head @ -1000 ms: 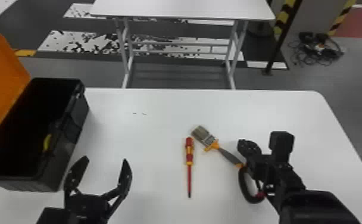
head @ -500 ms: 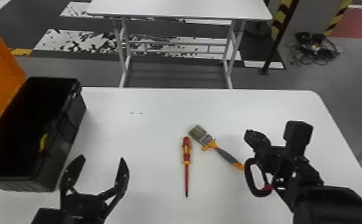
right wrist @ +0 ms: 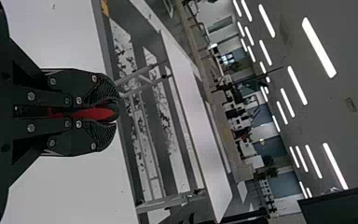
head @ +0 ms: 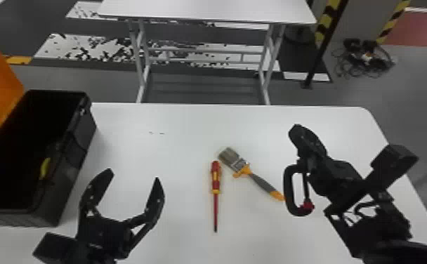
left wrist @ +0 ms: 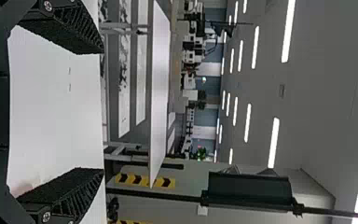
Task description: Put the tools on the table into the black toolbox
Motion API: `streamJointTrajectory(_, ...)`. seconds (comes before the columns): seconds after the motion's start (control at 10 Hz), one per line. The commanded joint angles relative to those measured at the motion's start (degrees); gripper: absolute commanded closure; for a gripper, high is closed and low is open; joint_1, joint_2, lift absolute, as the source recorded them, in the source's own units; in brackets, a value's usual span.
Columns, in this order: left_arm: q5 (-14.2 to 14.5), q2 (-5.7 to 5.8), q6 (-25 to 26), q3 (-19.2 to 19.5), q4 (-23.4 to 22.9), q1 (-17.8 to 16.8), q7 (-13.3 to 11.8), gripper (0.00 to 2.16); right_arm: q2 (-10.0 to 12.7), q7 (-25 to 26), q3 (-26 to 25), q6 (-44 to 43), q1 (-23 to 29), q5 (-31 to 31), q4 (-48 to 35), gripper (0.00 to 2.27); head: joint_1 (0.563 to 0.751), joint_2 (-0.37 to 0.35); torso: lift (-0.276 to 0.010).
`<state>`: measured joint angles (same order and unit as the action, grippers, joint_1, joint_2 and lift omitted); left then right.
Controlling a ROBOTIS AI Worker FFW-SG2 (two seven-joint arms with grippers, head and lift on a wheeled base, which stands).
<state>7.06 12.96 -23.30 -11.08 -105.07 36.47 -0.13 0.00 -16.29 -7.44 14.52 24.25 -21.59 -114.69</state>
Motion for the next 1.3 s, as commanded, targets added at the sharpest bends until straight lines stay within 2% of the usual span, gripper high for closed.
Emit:
streamJointTrajectory(0.0, 1.6, -0.04, 2.9, -0.2, -2.7, 0.1, -3.7, 0.09, 0.1, -2.0, -0.2, -5.9, 1.9, -3.7, -1.1, 2.24, 0.695, -0.078, -0.075)
streamJointTrajectory(0.2, 2.0, -0.13, 7.6, -1.5, -5.2, 0.2, -7.2, 0.09, 0.1, -7.4, -0.6, -12.3, 3.3, -7.2, -1.0, 2.24, 0.695, -0.109, -0.075)
streamJointTrajectory(0.3, 2.0, -0.39, 11.0, -2.4, -7.2, -0.1, -8.7, 0.09, 0.1, -12.2, -0.8, -19.1, 3.4, -10.3, 0.9, 2.24, 0.695, -0.128, -0.075)
streamJointTrajectory(0.4, 2.0, -0.57, 13.4, -3.2, -9.0, -0.2, -10.3, 0.09, 0.1, -16.2, -1.3, -21.9, 3.3, -13.4, 2.4, 2.24, 0.695, -0.150, -0.075)
streamJointTrajectory(0.8, 1.1, -0.83, 24.7, -8.2, -12.6, -1.4, -12.8, 0.09, 0.1, -29.7, -3.4, -22.1, 0.2, -26.3, 11.2, 2.24, 0.695, -0.270, -0.075)
streamJointTrajectory(1.2, 1.0, -0.57, 35.0, -12.1, -17.0, -1.8, -13.4, 0.09, 0.1, -37.1, -2.3, -22.3, -5.4, -30.2, 19.9, 2.24, 0.695, -0.350, -0.075)
